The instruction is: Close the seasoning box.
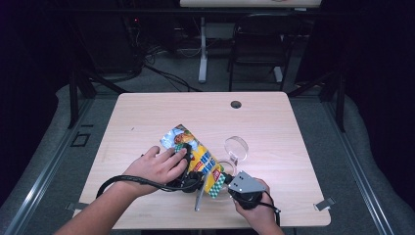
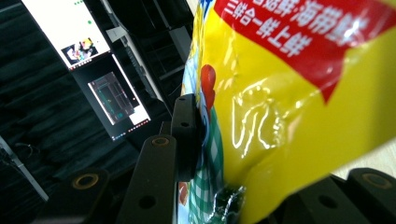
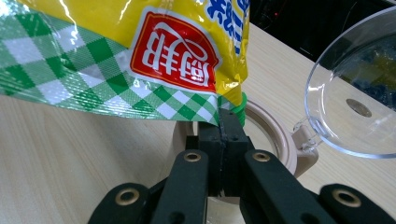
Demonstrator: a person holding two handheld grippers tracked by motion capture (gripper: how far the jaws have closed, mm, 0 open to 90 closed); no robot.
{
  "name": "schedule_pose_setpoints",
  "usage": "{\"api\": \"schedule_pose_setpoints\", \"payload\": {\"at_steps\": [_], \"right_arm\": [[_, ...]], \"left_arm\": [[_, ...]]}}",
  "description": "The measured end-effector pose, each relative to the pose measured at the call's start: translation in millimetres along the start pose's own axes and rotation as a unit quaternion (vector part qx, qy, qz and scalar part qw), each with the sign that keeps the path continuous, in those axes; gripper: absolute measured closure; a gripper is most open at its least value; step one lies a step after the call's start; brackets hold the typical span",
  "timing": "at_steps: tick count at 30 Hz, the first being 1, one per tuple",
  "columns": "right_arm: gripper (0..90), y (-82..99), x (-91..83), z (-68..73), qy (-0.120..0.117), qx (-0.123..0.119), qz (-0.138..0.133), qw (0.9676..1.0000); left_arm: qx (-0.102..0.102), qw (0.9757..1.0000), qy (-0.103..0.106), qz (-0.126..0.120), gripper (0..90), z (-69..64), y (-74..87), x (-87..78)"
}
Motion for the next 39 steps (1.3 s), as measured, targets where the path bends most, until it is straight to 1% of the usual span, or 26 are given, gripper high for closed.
{"api": "schedule_pose_setpoints", "payload": {"at_steps": [1,2,3,4,5,8,9,13,14,15,19,24,30,31,32,39], "right_arm": [[90.0,-0.1,-0.1,0.0,0.000,0.000,0.000,1.0000],[90.0,-0.1,-0.1,0.0,0.000,0.000,0.000,1.0000],[90.0,-0.1,-0.2,-0.1,0.000,0.000,0.001,1.0000],[90.0,-0.1,-0.3,-0.3,0.000,0.000,0.001,1.0000],[90.0,-0.2,-0.3,-0.5,0.000,0.000,0.001,1.0000],[90.0,-0.3,-0.6,-0.9,0.000,-0.002,0.003,1.0000],[90.0,-0.2,-0.2,-0.7,-0.001,0.000,0.001,1.0000],[90.0,-0.2,0.2,-0.4,-0.001,0.000,0.000,1.0000],[90.0,-0.3,0.3,-0.5,-0.001,0.000,0.000,1.0000],[90.0,-0.4,0.5,-0.5,0.000,-0.001,0.000,1.0000],[90.0,-0.7,0.6,-0.3,-0.002,0.001,0.000,1.0000],[90.0,-1.1,0.4,0.0,-0.004,0.000,0.001,1.0000],[90.0,-0.8,1.0,-0.3,-0.003,0.001,0.000,1.0000],[90.0,-0.8,0.7,-0.7,-0.003,0.000,0.002,1.0000],[90.0,-0.8,0.7,-0.8,-0.003,0.000,0.001,1.0000],[90.0,-0.8,0.6,-0.8,-0.004,0.002,-0.001,1.0000]], "left_arm": [[0.000,1.0000,0.002,0.000,74.2,0.0,-0.2,0.0],[0.000,1.0000,-0.003,0.000,74.3,-0.3,-0.4,-0.1],[0.000,1.0000,0.003,0.001,74.4,0.1,-0.5,-0.3],[0.000,1.0000,0.003,0.001,74.5,0.1,-0.5,-0.3],[0.005,1.0000,-0.001,0.002,74.6,1.3,-0.8,-0.9],[0.005,1.0000,0.000,0.002,74.7,1.5,-1.0,-1.1],[0.004,1.0000,-0.006,0.002,74.7,0.9,-1.0,-1.1],[0.009,0.9999,-0.009,0.002,74.8,1.4,-0.8,-2.0],[0.010,0.9999,-0.004,0.002,74.8,2.0,-0.8,-2.6],[0.010,0.9999,-0.009,0.002,74.8,1.9,-0.8,-2.7],[0.011,0.9999,-0.008,0.001,75.8,2.6,-1.0,-3.6],[0.012,0.9999,-0.005,0.003,76.8,2.7,-1.3,-3.0],[0.009,1.0000,-0.001,0.001,77.5,2.7,-1.6,-3.9],[0.009,1.0000,0.003,0.001,77.5,3.6,-1.8,-4.5],[0.015,0.9999,-0.005,0.002,77.5,4.7,-2.0,-5.1],[0.016,0.9999,-0.005,0.002,77.7,5.5,-2.2,-6.0]]}}
Point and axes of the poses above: each handheld gripper's, and its own axes: x roughly forward along the jaws, y roughly out of its underside, z roughly to its left, the point moved 2 cm from there along x, roughly forward along the jaws, and after that the axes turned 2 degrees about x, right-handed, at the moved point
